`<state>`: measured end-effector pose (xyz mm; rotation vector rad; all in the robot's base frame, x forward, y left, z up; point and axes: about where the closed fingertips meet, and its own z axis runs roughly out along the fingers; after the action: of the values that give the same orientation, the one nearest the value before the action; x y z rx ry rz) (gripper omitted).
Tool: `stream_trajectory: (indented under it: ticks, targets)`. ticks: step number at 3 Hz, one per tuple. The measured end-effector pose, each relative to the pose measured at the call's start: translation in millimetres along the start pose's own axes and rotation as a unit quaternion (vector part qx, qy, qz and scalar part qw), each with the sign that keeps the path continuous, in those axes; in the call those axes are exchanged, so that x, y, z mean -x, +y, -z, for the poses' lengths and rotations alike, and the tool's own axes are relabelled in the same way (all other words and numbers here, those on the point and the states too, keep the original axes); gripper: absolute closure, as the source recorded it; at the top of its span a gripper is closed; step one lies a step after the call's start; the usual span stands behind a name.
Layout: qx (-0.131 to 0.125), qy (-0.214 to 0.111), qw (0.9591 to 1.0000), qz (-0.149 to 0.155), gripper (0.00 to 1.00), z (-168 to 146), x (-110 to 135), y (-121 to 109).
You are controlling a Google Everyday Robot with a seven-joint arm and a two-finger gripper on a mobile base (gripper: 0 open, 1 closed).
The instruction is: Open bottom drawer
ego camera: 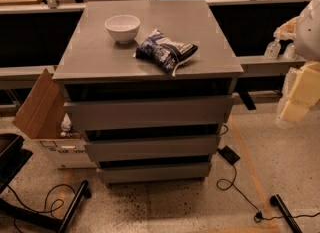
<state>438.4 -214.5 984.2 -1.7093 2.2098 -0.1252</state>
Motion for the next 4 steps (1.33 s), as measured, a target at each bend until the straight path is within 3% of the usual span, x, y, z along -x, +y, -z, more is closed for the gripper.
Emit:
stream_trajectory:
  ticks: [2, 4]
  targets:
    - [-0.007, -0.010, 0.9998, -0.013, 0.00, -15.9, -0.3, 11.9]
    - [-0.009, -0.015, 0.9991, -0.038, 0.00, -67.9, -3.0, 48.6]
